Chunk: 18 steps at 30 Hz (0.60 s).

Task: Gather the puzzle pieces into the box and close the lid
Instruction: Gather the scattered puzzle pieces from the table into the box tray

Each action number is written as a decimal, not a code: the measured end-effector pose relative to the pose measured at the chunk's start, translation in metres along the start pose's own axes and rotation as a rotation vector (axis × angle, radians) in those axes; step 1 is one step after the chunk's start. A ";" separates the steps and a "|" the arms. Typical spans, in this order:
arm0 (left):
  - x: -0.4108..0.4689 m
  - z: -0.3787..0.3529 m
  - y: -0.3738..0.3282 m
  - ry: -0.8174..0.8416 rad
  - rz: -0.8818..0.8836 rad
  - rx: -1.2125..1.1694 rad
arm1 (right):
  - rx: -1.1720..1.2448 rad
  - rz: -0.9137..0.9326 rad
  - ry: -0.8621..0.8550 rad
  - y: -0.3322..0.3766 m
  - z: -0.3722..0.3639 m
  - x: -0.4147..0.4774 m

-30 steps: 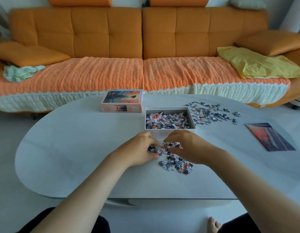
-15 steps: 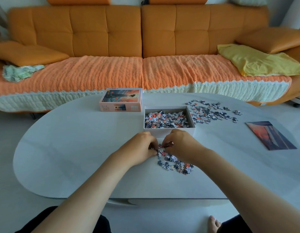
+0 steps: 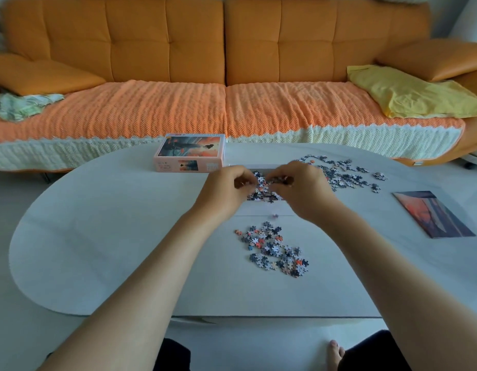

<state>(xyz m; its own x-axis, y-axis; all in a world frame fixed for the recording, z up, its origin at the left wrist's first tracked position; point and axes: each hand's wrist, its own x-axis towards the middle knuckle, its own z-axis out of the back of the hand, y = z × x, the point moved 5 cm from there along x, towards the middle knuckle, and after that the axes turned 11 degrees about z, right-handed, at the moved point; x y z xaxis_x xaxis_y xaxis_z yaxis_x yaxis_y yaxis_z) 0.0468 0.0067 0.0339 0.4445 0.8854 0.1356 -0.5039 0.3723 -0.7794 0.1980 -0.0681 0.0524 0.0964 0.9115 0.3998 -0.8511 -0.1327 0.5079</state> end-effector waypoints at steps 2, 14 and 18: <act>0.008 -0.005 0.002 -0.053 -0.040 0.079 | -0.028 0.015 -0.060 -0.005 -0.002 0.006; 0.000 -0.010 0.002 -0.042 -0.237 0.320 | -0.131 0.125 -0.018 -0.020 -0.009 0.002; -0.023 -0.006 -0.003 0.049 -0.260 0.299 | -0.068 0.275 0.011 0.001 -0.003 -0.012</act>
<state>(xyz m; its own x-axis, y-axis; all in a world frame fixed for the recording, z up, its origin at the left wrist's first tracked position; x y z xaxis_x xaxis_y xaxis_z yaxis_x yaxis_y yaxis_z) 0.0421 -0.0165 0.0296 0.6170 0.7393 0.2697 -0.5602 0.6533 -0.5092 0.1948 -0.0780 0.0455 -0.1484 0.8489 0.5074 -0.8770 -0.3500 0.3291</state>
